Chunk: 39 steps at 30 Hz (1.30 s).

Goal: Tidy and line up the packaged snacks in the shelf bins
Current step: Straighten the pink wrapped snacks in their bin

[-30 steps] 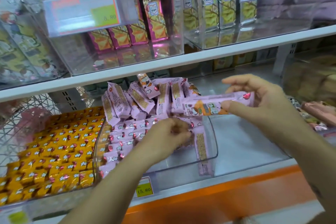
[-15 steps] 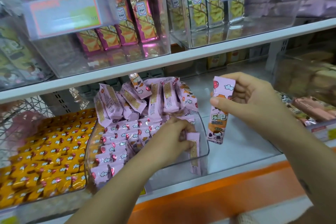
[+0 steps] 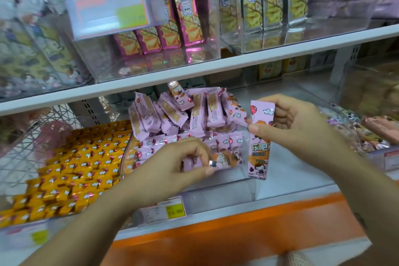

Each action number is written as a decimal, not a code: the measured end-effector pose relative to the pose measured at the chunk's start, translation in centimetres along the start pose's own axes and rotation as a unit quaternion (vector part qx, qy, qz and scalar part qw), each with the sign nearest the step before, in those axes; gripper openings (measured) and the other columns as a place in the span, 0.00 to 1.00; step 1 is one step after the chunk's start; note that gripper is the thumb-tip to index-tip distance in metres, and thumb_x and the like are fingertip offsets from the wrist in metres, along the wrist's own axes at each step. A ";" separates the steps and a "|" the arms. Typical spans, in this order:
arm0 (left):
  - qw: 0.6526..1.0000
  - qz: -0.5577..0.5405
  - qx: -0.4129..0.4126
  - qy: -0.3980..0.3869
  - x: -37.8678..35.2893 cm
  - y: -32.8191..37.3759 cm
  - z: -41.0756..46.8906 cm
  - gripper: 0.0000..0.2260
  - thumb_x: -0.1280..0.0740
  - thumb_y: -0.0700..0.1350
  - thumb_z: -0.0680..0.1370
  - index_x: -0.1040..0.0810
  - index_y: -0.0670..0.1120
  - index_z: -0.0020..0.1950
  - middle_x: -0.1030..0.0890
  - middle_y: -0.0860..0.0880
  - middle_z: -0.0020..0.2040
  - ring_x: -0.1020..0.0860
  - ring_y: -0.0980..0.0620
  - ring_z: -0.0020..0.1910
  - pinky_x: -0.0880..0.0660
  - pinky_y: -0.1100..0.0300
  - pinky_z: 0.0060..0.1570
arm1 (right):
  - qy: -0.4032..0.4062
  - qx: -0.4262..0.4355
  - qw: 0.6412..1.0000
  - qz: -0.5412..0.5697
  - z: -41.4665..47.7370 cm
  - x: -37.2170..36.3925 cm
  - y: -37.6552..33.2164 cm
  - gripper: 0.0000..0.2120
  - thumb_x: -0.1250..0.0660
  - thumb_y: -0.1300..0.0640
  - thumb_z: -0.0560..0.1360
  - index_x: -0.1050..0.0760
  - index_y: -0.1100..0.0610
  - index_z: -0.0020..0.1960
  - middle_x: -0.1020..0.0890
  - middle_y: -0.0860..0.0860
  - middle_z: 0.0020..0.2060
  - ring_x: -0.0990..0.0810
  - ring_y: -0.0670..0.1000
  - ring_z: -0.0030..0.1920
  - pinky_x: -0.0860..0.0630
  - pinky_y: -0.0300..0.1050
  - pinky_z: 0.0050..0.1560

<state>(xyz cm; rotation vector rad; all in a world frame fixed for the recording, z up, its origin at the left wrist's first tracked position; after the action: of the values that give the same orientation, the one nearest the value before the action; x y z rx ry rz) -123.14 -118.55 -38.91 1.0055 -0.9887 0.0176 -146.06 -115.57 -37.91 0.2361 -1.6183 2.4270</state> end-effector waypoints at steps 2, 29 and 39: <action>0.999 0.046 0.007 0.012 0.4 -0.1 -0.4 0.06 0.32 0.44 0.77 0.25 0.56 0.43 0.22 0.63 0.48 0.24 0.65 0.48 0.31 0.73 0.44 | -0.010 -0.002 1.000 0.002 -0.1 -0.5 0.0 0.18 0.28 0.48 0.61 0.24 0.46 0.50 0.15 0.43 0.44 0.17 0.43 0.45 0.21 0.37 0.46; 0.956 0.284 0.068 0.026 2.7 -5.9 -1.6 0.13 0.36 0.43 0.78 0.23 0.52 0.62 0.20 0.53 0.54 0.24 0.53 0.52 0.27 0.55 0.52 | -0.135 -0.004 0.983 -0.127 0.9 -13.6 3.0 0.14 0.23 0.54 0.65 0.23 0.51 0.47 0.26 0.45 0.43 0.21 0.49 0.41 0.24 0.52 0.48; 0.957 0.290 0.027 0.019 2.6 -5.8 -3.8 0.19 0.43 0.60 0.79 0.29 0.57 0.68 0.24 0.59 0.64 0.30 0.58 0.64 0.52 0.58 0.73 | -0.220 -0.071 0.966 -0.115 0.3 -13.8 3.0 0.09 0.28 0.51 0.71 0.28 0.47 0.47 0.20 0.48 0.42 0.18 0.49 0.42 0.23 0.42 0.45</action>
<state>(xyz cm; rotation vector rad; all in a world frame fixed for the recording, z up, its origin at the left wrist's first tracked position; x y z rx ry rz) -116.48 -120.23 -41.71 0.7304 -1.2241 0.5504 -133.56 -118.22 -43.86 0.9387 -1.8038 2.1719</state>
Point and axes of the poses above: each hand's wrist, its own z-axis towards the middle knuckle, its own x-axis out of the back of the hand, y = z × x, the point moved 2 cm from there along z, towards the middle knuckle
